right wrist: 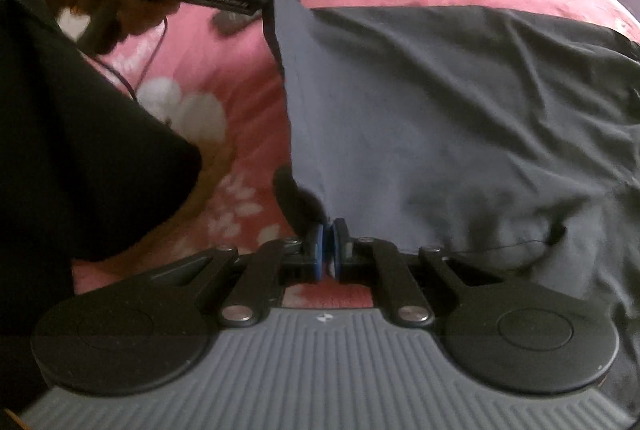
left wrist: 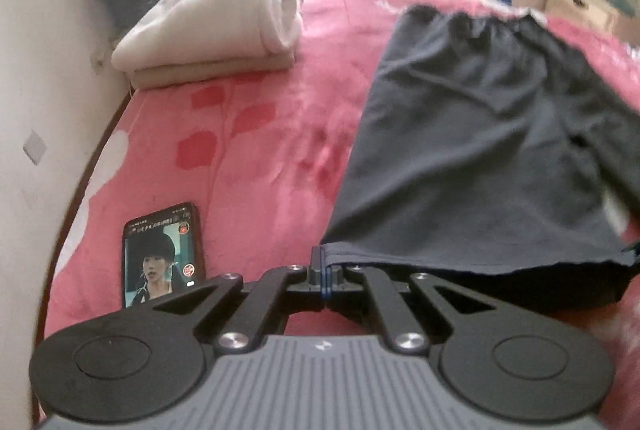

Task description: Fold clothes

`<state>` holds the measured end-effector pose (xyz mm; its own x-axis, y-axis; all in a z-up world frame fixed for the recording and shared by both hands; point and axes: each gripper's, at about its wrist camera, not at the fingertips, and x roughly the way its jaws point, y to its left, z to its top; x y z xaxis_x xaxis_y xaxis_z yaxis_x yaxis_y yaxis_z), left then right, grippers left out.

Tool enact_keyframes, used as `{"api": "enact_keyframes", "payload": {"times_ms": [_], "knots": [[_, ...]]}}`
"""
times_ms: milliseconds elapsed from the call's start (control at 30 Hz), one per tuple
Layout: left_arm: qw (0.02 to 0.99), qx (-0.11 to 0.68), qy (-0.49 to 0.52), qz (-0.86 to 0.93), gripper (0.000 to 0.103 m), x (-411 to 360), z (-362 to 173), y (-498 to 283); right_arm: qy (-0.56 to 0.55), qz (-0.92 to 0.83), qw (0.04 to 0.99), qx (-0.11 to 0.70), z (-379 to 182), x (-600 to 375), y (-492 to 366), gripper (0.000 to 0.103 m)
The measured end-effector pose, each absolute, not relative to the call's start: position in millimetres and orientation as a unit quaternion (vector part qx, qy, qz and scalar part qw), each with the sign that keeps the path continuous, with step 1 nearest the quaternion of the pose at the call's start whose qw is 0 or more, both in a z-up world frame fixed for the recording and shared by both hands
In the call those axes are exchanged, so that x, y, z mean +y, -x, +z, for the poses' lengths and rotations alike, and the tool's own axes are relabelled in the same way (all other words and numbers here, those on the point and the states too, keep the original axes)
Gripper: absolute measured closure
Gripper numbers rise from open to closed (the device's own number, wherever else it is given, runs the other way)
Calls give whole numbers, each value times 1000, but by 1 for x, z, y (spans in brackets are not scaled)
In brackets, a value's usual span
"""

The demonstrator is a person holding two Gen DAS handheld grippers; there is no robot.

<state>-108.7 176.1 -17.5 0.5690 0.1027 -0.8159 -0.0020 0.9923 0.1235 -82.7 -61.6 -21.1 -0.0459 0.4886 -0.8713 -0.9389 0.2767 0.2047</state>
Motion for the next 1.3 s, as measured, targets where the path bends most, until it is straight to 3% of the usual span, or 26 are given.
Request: {"api": "enact_keyframes", "payload": {"times_ms": [300,367,467,833,1033,1300], "knots": [[868,480,-125,28,100,174,-40,116,203,538,598,559,-61,-69,100,90],[863,487,-129,25,91,176,-43,119,189,540,587,573,-61,-78,99,88],[858,498,-124,17,84,180,-35,125,187,539,596,565,-52,-88,88,88],[872,484,-75,-2,74,185,2,136,153,534,674,487,-34,-77,46,87],[881,471,-38,-30,73,166,-9,115,172,542,633,525,-73,-61,69,87],[876,477,-38,-50,70,148,-51,86,150,544,639,523,-43,-82,43,86]]}}
